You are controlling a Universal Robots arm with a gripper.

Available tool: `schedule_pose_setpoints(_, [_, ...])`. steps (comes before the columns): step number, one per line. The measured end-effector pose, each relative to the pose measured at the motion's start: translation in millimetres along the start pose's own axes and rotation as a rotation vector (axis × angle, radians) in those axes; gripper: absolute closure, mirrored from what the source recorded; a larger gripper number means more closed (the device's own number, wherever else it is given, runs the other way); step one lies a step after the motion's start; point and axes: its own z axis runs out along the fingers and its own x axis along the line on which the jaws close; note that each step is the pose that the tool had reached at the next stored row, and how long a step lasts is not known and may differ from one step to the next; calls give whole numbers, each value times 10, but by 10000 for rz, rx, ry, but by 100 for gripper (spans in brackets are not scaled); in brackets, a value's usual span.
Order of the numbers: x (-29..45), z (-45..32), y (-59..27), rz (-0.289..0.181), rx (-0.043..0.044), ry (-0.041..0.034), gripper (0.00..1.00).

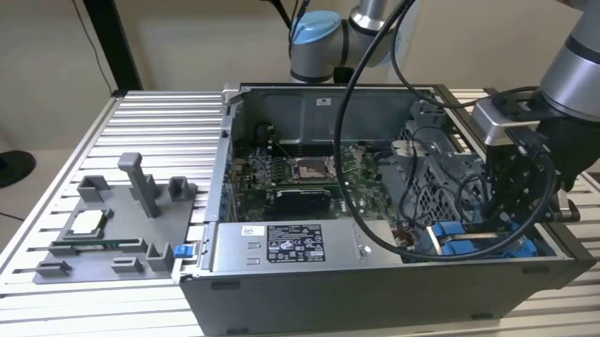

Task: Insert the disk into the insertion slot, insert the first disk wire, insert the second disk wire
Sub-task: 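Insert the first disk wire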

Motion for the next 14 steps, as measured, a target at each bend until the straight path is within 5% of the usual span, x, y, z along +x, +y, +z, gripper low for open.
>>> schedule_pose_setpoints(7, [-1, -23, 0, 1, -23, -17, 100])
schedule_pose_setpoints(14, [-2, -93, -3, 3, -136, -7, 100])
